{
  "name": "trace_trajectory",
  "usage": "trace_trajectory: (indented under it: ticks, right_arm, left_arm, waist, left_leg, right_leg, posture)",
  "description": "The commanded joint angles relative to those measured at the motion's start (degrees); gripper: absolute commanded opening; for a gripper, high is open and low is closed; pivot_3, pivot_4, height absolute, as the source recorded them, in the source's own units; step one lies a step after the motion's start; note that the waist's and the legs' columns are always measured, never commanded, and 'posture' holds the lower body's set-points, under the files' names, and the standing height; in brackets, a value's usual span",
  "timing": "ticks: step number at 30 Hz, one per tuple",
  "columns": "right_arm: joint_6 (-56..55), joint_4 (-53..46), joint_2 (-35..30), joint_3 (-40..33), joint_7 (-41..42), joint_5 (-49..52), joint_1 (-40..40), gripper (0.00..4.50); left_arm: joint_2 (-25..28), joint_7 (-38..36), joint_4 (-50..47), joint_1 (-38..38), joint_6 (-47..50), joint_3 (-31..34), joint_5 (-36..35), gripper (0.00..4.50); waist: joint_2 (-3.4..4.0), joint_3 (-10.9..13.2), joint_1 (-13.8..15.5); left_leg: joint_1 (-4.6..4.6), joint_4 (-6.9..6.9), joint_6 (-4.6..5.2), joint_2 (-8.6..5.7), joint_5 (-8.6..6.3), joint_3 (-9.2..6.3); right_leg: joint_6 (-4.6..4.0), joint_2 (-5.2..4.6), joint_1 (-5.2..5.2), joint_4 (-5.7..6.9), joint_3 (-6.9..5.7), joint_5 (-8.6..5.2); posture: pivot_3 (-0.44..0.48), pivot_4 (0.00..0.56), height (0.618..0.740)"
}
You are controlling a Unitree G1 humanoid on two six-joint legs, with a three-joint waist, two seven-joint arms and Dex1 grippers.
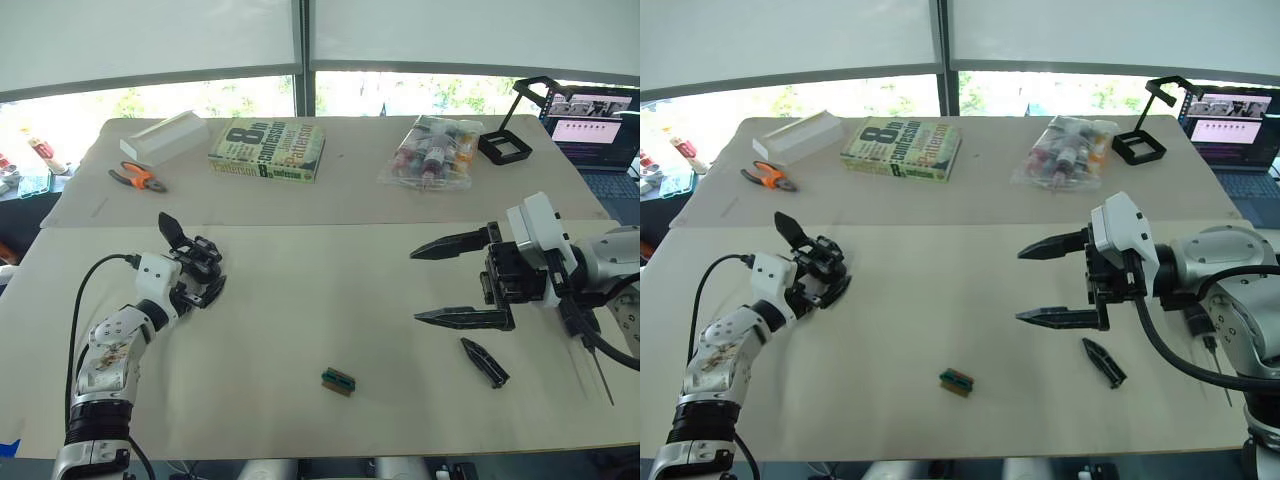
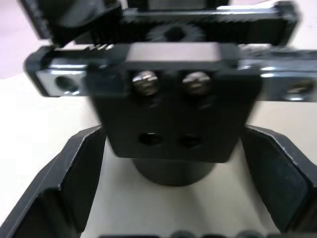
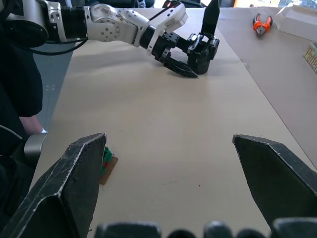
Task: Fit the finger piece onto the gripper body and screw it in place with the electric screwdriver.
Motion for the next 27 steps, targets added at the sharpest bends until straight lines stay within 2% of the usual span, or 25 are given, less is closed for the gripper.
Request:
trace_trajectory:
  ticks: [1,4,7,12,18,21,27]
  right_arm:
    - [-0.4,-0.8,0.1,0.1,0.1,0.1,-1.5,4.50]
    - [-0.2,-0.9,0.0,0.2,-0.1,0.3,-1.4,4.50]
    - [-0.7,-0.9,-0.5,-0.2,0.3,-0.2,-0.3,4.50]
    - [-0.8,-2.2,-1.6,-2.8,0.5,0.1,4.1,4.50]
    - [-1.5,-7.3,-2.1,-7.9,0.0,0.2,14.7,4.50]
    - [-1.9,-10.3,-1.3,-10.1,-0.9,-0.2,20.5,4.50]
    - [-1.1,-15.6,-0.1,-14.3,-4.1,0.5,28.8,4.50]
  left_arm:
    - [-0.6,-0.3,3.9,-3.3,-3.5,-0.8,0.9,4.45]
    - [-0.9,-1.7,6.6,-5.0,-6.4,-1.4,1.3,3.67]
    - [-1.1,-6.5,5.6,-6.5,-7.0,-4.1,0.5,2.40]
    - [-1.9,-18.1,-3.2,-9.2,-3.4,-12.9,-1.3,2.43]
    - [-4.0,-29.9,-10.7,-13.3,-0.8,-24.1,-1.3,2.43]
    - [-6.0,-33.7,-10.9,-15.6,-0.7,-28.3,-1.0,2.43]
    - [-10.8,-37.7,-3.7,-20.3,-4.8,-32.4,0.9,2.43]
  waist:
    - [0.00,0.0,0.2]
    - [-0.01,0.0,0.1]
    - [-0.01,0.0,0.1]
    - [-0.01,0.0,0.9]
    - [-0.04,0.0,0.9]
    - [-0.03,0.0,0.7]
    - [-0.06,0.0,0.4]
  left_leg:
    - [0.00,0.03,0.00,-0.02,0.00,-0.01]
    - [-0.01,0.09,0.00,-0.04,0.00,-0.01]
    - [-0.01,0.09,0.00,-0.04,0.00,0.00]
    - [-0.23,0.20,0.02,-0.12,0.01,-0.10]
    - [-1.14,0.72,0.07,-0.29,0.02,-0.18]
    - [-1.11,0.76,0.06,-0.28,0.02,-0.18]
    - [-1.01,0.95,0.06,-0.25,0.05,-0.15]
  right_leg:
    - [0.00,0.00,0.00,0.01,-0.01,0.00]
    - [0.00,-0.02,0.03,0.01,-0.01,0.00]
    - [0.00,-0.02,0.02,0.03,-0.01,0.00]
    - [0.04,-0.07,-0.04,0.00,-0.09,0.02]
    - [0.12,-0.07,-0.85,0.11,-0.15,0.17]
    - [0.11,-0.06,-0.86,0.10,-0.14,0.18]
    - [-0.04,-0.03,-0.71,0.16,0.03,0.34]
  posture:
    - [0.000,0.150,0.740]
    - [0.000,0.150,0.740]
    - [0.000,0.150,0.740]
    - [0.000,0.150,0.740]
    - [0.000,0.150,0.740]
    - [0.000,0.150,0.740]
    - [0.000,0.150,0.740]
